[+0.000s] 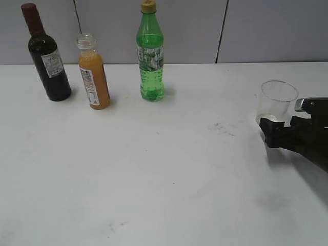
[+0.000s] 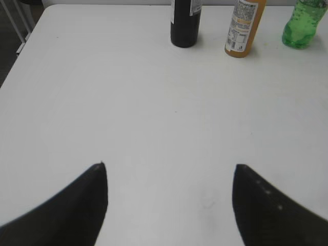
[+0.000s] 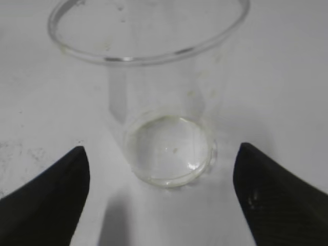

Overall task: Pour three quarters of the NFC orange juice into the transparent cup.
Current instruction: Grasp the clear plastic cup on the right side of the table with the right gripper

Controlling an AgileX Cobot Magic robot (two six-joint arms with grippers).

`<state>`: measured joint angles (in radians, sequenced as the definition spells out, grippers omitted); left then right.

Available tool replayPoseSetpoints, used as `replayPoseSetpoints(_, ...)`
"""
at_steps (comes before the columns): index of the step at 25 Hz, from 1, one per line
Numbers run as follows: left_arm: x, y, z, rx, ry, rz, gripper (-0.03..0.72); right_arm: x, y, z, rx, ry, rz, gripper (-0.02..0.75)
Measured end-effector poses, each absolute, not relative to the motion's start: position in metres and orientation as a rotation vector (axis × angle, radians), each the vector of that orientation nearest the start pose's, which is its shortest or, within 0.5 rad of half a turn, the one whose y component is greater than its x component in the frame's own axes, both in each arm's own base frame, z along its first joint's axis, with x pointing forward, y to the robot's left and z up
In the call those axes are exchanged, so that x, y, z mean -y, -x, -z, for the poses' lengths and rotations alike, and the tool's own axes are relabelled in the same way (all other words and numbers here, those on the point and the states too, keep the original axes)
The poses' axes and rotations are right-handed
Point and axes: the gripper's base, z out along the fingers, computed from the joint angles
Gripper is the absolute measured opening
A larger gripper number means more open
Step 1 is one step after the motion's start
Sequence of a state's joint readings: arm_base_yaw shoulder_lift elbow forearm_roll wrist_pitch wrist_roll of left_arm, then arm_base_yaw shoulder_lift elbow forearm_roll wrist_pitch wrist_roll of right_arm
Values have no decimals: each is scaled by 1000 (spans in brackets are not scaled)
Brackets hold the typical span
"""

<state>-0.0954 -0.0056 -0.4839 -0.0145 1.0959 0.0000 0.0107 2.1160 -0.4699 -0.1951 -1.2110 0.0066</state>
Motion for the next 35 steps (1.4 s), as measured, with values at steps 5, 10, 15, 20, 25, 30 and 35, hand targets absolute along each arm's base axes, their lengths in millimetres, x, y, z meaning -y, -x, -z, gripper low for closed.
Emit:
replayPoseSetpoints(5, 1, 6, -270, -2088, -101, 75, 584, -21, -299, -54, -1914, 170, -176, 678)
replayPoseSetpoints(10, 1, 6, -270, -2088, -101, 75, 584, -22, -308, -53, -1895, 177, -185, 676)
replayPoseSetpoints(15, 1, 6, -270, -2088, -101, 75, 584, -23, -317, -46, -1890, 178, -194, 675)
replayPoseSetpoints(20, 1, 6, -270, -2088, -101, 75, 584, -23, -324, -41, -1879, 181, -198, 674)
replayPoseSetpoints(25, 1, 6, -270, -2088, -101, 75, 584, -23, -330, -43, -1857, 184, -197, 672)
replayPoseSetpoints(30, 1, 6, -270, -2088, -101, 75, 584, -24, -333, -44, -1850, 186, -196, 666)
replayPoseSetpoints(35, 1, 6, -270, -2088, -101, 75, 584, -24, -333, -44, -1848, 186, -196, 652)
